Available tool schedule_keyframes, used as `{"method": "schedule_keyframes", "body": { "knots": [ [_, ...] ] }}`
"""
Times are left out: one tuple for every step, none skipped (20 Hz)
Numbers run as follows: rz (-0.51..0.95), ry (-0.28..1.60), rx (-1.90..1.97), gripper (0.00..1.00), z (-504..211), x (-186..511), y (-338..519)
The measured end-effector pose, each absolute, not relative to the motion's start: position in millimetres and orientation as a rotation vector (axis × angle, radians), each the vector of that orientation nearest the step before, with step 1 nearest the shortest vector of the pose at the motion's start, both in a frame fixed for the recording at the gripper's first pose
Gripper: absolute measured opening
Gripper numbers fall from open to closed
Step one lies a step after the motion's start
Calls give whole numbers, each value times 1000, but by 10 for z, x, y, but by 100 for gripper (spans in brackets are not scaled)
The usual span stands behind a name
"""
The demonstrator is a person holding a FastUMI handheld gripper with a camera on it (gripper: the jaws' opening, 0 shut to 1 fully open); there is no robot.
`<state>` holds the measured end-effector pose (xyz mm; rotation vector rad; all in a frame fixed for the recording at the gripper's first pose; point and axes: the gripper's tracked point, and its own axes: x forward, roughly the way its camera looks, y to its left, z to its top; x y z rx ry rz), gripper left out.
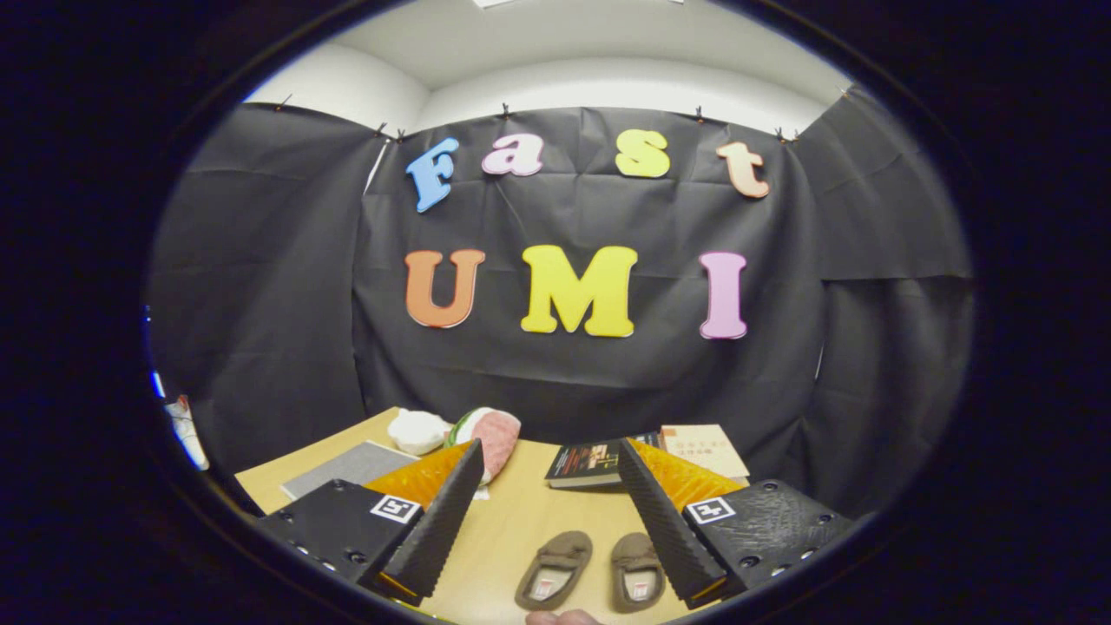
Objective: Open the storage box then place both shoes into the box .Put the left shoe in first, then the right shoe, with the right side of both shoes facing outward in a uniform manner.
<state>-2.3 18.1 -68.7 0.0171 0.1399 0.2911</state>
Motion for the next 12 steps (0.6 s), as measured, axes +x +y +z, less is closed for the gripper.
{"method": "schedule_keyframes", "body": {
  "knots": [
    [331,169,23,95,-806,-29,295],
    [373,204,28,95,-925,-44,400],
    [419,237,39,95,-1032,-61,512],
    [465,271,52,95,-1134,-75,626],
    [489,300,60,95,-1239,-80,699],
    [507,319,64,95,-1332,-75,750],
    [530,348,64,95,-1429,-67,830],
    [561,380,68,95,-1561,-78,928],
    [590,411,81,95,-1684,-87,1023],
    [617,436,94,96,-1773,-104,1100],
    [652,461,111,96,-1846,-120,1178],
    [690,494,137,96,-1929,-149,1276]
  ]
}}
